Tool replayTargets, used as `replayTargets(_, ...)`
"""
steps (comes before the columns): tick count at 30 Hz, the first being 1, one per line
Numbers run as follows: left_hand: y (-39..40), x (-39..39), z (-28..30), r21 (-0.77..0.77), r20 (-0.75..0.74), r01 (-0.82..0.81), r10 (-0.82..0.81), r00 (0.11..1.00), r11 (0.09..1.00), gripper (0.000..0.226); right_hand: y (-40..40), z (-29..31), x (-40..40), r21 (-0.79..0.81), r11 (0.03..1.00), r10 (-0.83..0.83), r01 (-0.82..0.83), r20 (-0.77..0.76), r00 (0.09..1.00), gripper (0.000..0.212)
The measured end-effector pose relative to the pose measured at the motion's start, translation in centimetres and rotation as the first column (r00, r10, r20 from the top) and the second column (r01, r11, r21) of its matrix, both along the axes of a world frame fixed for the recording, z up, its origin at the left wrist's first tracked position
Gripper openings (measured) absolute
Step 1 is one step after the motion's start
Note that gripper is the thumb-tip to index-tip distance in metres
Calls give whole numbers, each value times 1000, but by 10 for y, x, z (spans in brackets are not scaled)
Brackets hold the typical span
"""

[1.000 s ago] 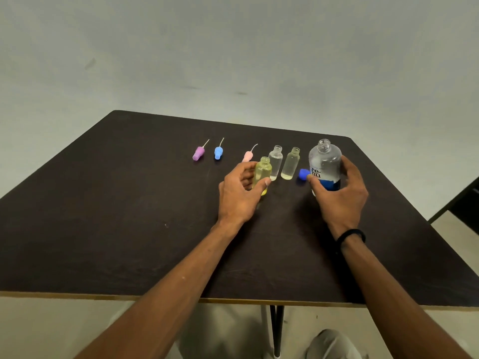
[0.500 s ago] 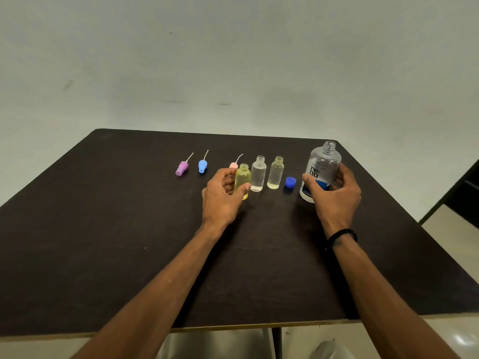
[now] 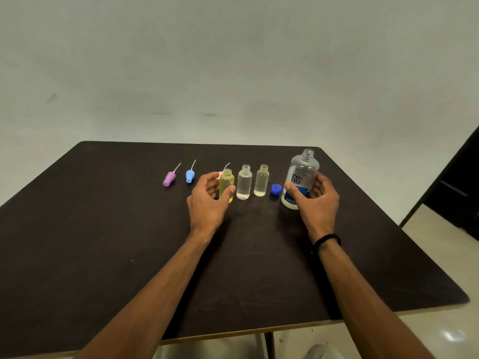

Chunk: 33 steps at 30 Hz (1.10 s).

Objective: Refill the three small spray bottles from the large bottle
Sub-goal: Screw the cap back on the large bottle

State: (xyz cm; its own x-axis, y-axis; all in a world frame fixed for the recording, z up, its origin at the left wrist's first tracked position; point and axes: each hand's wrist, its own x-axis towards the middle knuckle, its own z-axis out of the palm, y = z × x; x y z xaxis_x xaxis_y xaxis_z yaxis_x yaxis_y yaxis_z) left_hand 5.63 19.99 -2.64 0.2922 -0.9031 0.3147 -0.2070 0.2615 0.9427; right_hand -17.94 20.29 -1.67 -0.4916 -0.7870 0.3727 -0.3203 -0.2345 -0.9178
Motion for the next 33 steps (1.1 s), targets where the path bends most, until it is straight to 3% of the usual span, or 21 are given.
replayTargets(3, 10, -3, 5, -84, 49, -93, 97, 994, 992, 54, 0, 0, 0, 3, 1000, -7, 7, 10, 1000, 86)
replayTargets(6, 21, -8, 9, -261, 156, -167, 212, 965, 951, 41, 2, 1, 1, -6, 1000, -11, 11, 17, 1000, 86)
replayTargets(11, 32, -16, 8, -455, 312, -48, 210, 926, 889, 22, 7, 6, 4, -23, 998, -54, 54, 12, 998, 82)
replayTargets(23, 37, -18, 8, -384, 381, 90, 68, 922, 919, 19, 18, 5, 10, -72, 997, -25, 22, -42, 999, 72)
replayTargets(33, 35, -16, 5, -355, 363, 139, -1, 932, 924, 40, 10, 2, 1, -79, 990, -116, 116, 7, 993, 78)
